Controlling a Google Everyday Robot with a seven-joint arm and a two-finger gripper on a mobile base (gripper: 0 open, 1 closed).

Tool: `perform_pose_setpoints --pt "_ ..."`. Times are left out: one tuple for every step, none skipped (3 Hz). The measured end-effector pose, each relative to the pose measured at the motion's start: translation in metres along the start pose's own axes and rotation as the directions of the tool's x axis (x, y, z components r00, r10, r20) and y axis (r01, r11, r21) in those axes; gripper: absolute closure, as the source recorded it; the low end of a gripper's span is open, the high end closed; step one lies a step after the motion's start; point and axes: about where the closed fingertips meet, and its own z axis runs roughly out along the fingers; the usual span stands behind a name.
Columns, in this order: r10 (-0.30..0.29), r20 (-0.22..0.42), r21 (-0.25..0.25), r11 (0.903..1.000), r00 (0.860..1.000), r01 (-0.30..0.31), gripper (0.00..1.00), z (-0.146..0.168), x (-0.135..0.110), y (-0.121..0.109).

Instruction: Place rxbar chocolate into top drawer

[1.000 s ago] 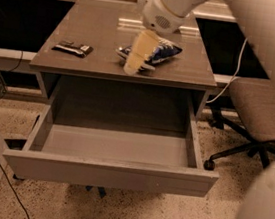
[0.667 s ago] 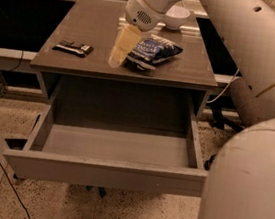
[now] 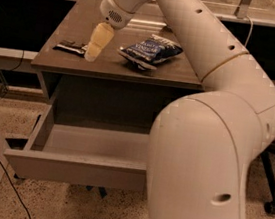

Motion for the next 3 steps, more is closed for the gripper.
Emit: perform_pose_setpoints --pt "0.034 0.022 0.001 0.9994 0.999 -0.034 0.0 0.047 -0.012 -0.038" --pt "0.041 0.039 0.012 0.9991 0.998 -0.042 0.0 0.047 -0.013 -0.043" --pt "0.088 0.105 0.04 0.9949 0.991 -0.093 0.0 0.052 -0.01 -0.052"
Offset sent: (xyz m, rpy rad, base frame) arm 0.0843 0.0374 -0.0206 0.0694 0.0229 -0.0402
